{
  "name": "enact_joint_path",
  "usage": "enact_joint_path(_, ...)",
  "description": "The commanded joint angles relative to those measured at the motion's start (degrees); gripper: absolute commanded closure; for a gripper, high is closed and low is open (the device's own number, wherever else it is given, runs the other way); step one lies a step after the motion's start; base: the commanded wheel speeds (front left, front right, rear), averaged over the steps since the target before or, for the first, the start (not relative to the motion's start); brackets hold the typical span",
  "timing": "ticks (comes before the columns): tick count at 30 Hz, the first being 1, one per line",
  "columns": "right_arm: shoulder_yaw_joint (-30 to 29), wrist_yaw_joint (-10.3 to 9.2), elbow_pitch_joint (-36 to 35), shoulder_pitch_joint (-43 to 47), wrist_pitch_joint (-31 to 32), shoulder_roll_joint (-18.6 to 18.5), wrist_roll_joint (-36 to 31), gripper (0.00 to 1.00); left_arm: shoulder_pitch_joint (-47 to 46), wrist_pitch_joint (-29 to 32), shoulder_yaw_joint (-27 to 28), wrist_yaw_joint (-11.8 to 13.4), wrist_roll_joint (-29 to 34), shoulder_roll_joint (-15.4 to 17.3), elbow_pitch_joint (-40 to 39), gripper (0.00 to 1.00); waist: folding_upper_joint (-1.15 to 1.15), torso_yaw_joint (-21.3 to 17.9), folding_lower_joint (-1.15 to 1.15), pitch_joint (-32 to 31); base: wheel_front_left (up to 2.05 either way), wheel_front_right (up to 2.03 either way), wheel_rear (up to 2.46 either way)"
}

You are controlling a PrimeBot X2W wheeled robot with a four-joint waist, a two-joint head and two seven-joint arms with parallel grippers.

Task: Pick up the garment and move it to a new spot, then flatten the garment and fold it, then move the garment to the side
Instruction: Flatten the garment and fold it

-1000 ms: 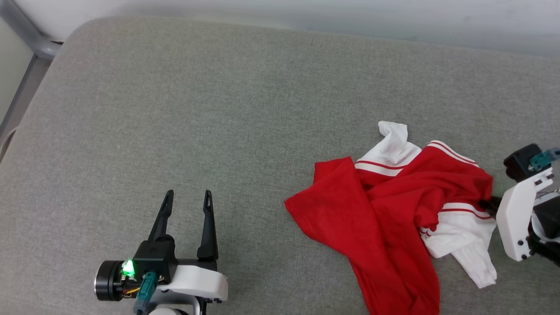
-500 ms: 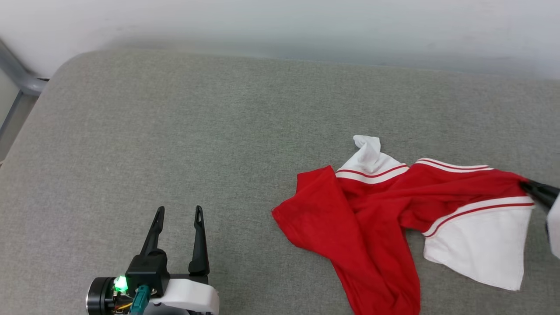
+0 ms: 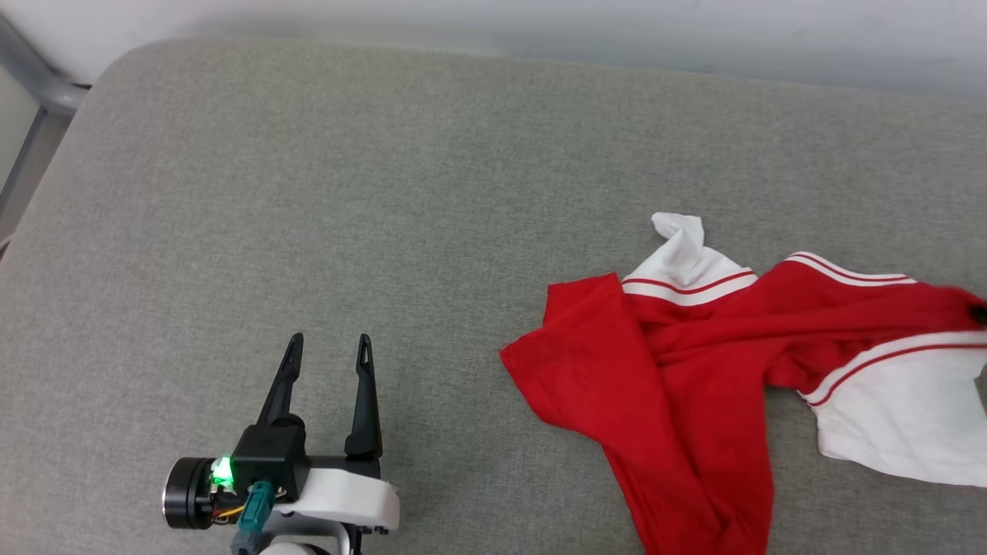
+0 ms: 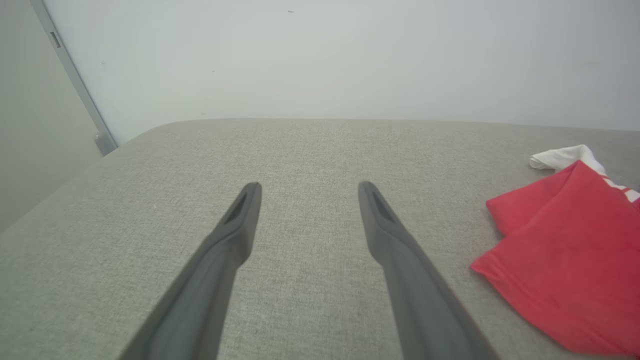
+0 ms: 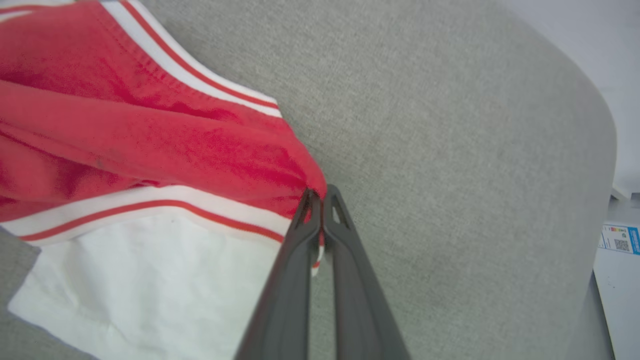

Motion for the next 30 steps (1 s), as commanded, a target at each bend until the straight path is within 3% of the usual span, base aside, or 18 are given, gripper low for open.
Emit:
enact_joint_path(1, 0.1, -0.08, 0.8, -0.3, 0.2, 0.3, -0.3, 1.00, -0.9, -0.1, 0.0, 0.3, -0.4, 0.0, -0.1, 0.00, 0.00, 0.9, 0.00, 0.9, 0.00, 0.00, 0.00)
enact_joint_path(6, 0.9, -0.08, 10.6, 0.0, 4.1, 2.7, 0.5, 1.00, -1.7, -0.1, -0.7, 0.8, -0.8, 0.0, 0.0, 0.00, 0.00, 2.0, 0.00, 2.0, 0.00, 0.00, 0.00)
enact_joint_path(11, 1.3, -0.05, 15.3, 1.0, 0.8, 6.2, 2.7, 1.00, -1.6, -0.1, -0.4, 1.0, -0.8, 0.0, 0.3, 0.00, 0.00, 1.8, 0.00, 1.5, 0.00, 0.00, 0.00)
enact_joint_path(12, 0.9, -0.05, 15.6, 0.7, -0.8, 6.8, 3.1, 0.60, -1.4, -0.1, -0.2, 0.9, -0.6, 0.0, 0.4, 0.00, 0.00, 1.6, 0.00, 1.1, 0.00, 0.00, 0.00)
enact_joint_path(13, 0.7, 0.00, 15.5, 0.6, -2.5, 7.2, 3.3, 0.00, -1.2, -0.1, -0.2, 0.8, -0.4, 0.0, 0.5, 0.00, 0.00, 1.4, 0.00, 0.6, 0.00, 0.00, 0.00)
enact_joint_path(19, -1.5, -0.07, 12.2, 1.6, -15.7, 6.7, 2.1, 0.00, 1.0, -0.1, 1.2, -0.1, 0.7, 0.0, 1.1, 0.00, 0.00, -0.6, 0.00, -3.8, 0.00, 0.00, 0.00)
enact_joint_path(22, -4.5, -0.07, 9.9, 3.4, -23.1, 8.4, 0.8, 0.00, 2.1, -0.1, 2.0, -0.6, 1.3, 0.0, 1.0, 0.00, 0.00, -2.1, 0.00, -5.9, 0.00, 0.00, 0.00)
enact_joint_path(26, -10.3, -0.07, 6.3, 6.8, -31.1, 11.9, -2.6, 0.00, 3.3, -0.2, 2.9, -1.2, 1.8, 0.0, 1.0, 0.00, 0.00, -3.6, 0.00, -7.7, 0.00, 0.00, 0.00)
enact_joint_path(30, -18.2, -0.07, 2.8, 11.4, -37.5, 18.3, -8.8, 0.00, 4.5, -0.1, 3.5, -1.5, 2.0, 0.0, 0.7, 0.00, 0.00, -4.7, 0.00, -8.9, 0.00, 0.00, 0.00)
